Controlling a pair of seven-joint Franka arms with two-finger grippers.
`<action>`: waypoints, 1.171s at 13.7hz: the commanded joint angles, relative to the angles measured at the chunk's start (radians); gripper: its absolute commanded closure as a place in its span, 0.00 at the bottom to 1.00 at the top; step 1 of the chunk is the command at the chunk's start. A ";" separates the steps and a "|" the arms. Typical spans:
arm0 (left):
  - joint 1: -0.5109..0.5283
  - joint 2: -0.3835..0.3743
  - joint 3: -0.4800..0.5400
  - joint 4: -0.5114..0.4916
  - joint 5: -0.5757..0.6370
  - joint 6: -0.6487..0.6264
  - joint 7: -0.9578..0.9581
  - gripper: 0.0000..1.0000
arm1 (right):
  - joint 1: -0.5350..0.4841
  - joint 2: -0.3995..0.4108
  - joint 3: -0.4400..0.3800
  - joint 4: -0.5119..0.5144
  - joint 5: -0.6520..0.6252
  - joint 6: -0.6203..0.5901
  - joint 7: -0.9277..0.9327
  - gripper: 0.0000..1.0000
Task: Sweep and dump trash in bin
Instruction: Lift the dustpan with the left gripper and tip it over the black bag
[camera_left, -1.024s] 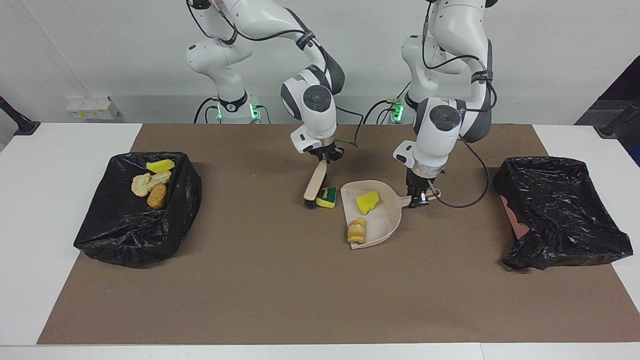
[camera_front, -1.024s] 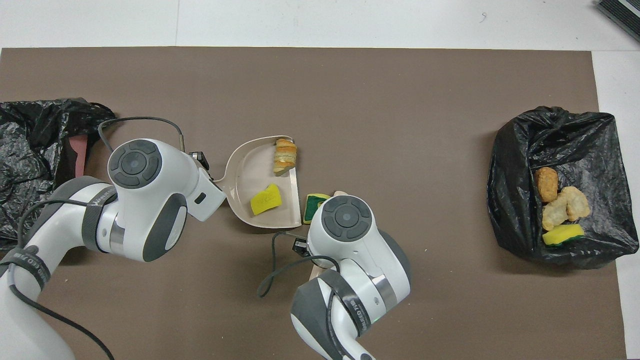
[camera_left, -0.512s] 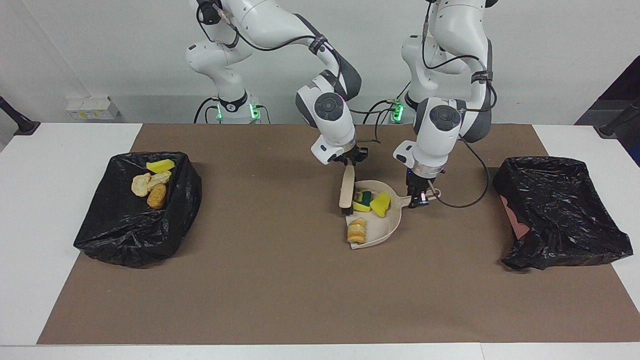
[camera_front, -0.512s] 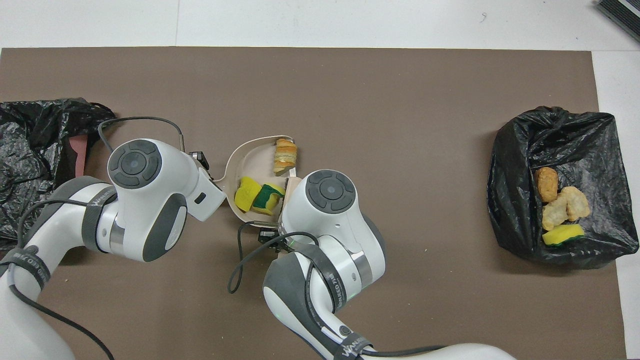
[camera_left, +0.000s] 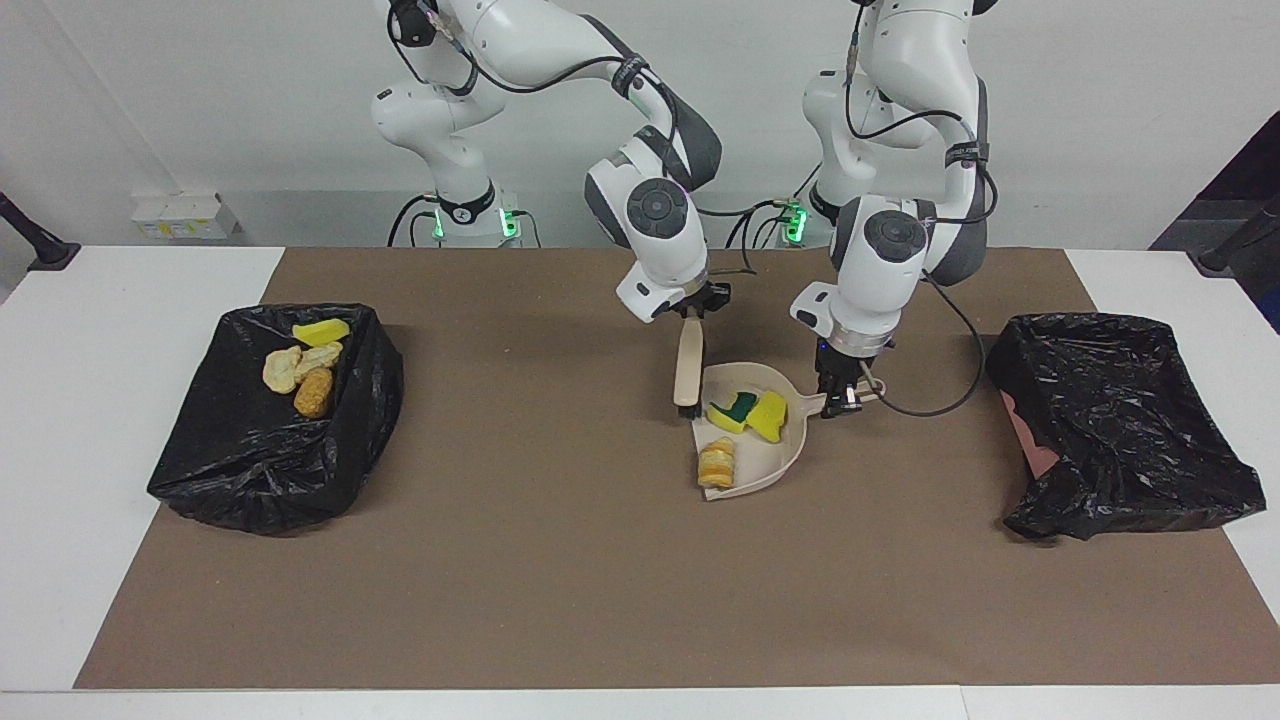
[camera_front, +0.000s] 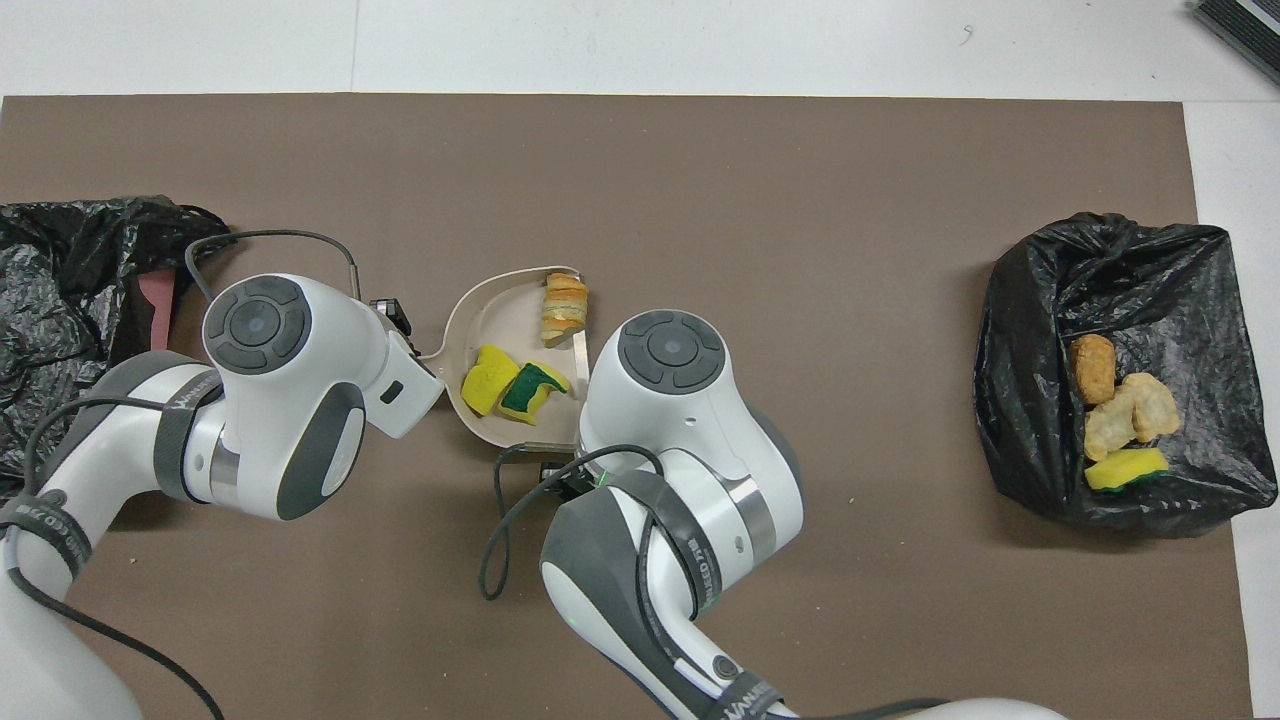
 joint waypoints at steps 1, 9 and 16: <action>0.038 -0.017 -0.005 -0.001 0.019 0.007 0.009 1.00 | -0.020 -0.075 0.009 -0.008 -0.071 -0.115 -0.017 1.00; 0.171 -0.112 -0.003 0.068 0.007 -0.148 0.064 1.00 | 0.151 -0.141 0.012 -0.140 -0.169 -0.041 0.101 1.00; 0.242 -0.174 -0.002 0.059 0.007 -0.156 0.061 1.00 | 0.261 -0.117 0.012 -0.273 -0.199 0.161 0.219 1.00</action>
